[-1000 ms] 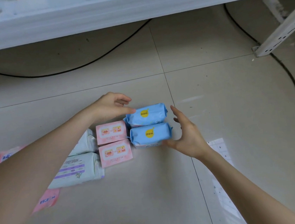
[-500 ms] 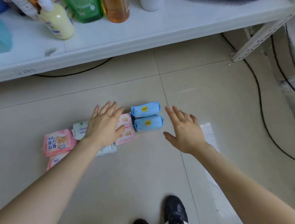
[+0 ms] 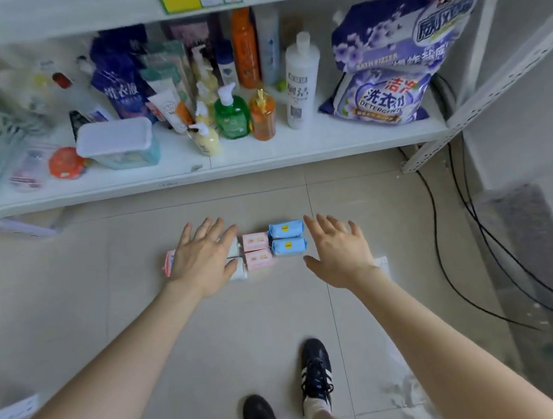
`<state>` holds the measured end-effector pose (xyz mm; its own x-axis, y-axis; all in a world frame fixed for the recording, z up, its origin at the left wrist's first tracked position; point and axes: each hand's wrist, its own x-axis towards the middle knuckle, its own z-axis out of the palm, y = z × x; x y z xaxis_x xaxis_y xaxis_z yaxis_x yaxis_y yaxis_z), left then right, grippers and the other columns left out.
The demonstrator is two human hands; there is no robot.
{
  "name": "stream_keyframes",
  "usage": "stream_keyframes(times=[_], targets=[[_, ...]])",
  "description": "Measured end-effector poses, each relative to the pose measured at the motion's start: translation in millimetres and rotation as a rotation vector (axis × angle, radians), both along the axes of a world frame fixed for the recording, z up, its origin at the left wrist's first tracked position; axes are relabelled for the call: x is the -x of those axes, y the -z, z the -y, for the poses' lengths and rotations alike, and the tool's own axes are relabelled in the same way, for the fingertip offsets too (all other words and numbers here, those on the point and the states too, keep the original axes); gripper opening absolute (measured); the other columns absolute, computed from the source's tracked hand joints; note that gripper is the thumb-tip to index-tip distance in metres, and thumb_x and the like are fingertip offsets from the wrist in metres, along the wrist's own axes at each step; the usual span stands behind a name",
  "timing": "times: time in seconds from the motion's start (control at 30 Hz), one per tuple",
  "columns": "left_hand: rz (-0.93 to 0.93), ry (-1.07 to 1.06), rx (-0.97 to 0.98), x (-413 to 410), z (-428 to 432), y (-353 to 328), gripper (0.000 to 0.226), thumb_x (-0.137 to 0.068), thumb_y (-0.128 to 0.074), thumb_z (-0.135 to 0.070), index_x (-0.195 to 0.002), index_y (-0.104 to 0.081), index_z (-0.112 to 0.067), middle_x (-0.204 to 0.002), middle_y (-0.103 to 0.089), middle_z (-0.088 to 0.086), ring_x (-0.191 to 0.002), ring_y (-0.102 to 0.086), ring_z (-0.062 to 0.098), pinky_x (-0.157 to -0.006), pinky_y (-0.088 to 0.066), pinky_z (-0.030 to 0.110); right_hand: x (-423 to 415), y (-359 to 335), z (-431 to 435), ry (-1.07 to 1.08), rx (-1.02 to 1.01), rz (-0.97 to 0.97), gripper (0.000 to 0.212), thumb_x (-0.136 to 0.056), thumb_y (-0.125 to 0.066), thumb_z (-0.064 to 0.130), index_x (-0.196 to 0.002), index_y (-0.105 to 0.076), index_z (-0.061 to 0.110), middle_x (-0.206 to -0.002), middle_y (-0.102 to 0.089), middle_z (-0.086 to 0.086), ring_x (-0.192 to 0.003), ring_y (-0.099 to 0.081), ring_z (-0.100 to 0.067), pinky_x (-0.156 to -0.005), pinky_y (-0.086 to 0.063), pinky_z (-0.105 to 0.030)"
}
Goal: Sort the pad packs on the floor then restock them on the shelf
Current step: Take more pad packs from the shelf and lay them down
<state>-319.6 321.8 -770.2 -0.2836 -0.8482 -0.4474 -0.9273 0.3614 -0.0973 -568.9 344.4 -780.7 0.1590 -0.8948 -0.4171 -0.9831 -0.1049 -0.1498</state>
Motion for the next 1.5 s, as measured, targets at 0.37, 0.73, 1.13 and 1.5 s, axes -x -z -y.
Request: stream_keyframes(times=[0.37,0.73,1.13,1.5], targets=[[0.001,0.011,0.136,-20.7,-44.9,-197.5,0.068,-0.096,-0.042,-0.047,-0.153,-0.013,-0.024,-0.162,-0.011,0.005,-0.150,-0.004,0.021,-0.119,-0.004,0.047,-36.0,-196.7,-29.5,-0.025,0.149,-0.030,0.075,-0.095,-0.045,0.048,-0.154,-0.007,0.018,-0.160,-0.018,-0.005,-0.148,-0.014,-0.021,-0.117,-0.012,-0.049],[-0.013,0.020,0.470,-78.5,-61.6,-380.9,0.069,-0.097,-0.040,-0.048,-0.154,-0.010,-0.024,-0.162,-0.010,0.006,-0.150,-0.003,0.022,-0.120,-0.001,0.048,-98.9,-372.6,-40.1,-0.045,0.498,-0.012,0.074,-0.093,-0.044,0.054,-0.152,-0.015,0.021,-0.157,-0.028,-0.003,-0.145,-0.022,-0.022,-0.115,-0.015,-0.051],[0.005,0.027,0.804,-147.9,-49.2,-539.7,0.068,-0.096,-0.039,-0.050,-0.153,-0.014,-0.025,-0.162,-0.011,0.004,-0.150,-0.004,0.023,-0.120,-0.002,0.050,-164.2,-532.3,-13.9,-0.089,0.839,-0.043,0.071,-0.095,-0.039,0.054,-0.153,-0.013,0.021,-0.158,-0.025,-0.002,-0.146,-0.021,-0.022,-0.116,-0.018,-0.052],[0.002,0.017,1.079,-193.7,33.5,-664.4,0.070,-0.094,-0.038,-0.054,-0.153,-0.014,-0.024,-0.161,-0.015,0.006,-0.149,-0.009,0.023,-0.119,-0.003,0.050,-204.3,-658.5,66.0,-0.130,1.109,0.026,0.069,-0.095,-0.042,0.049,-0.152,-0.014,0.021,-0.158,-0.025,-0.002,-0.146,-0.020,-0.020,-0.116,-0.016,-0.048]])
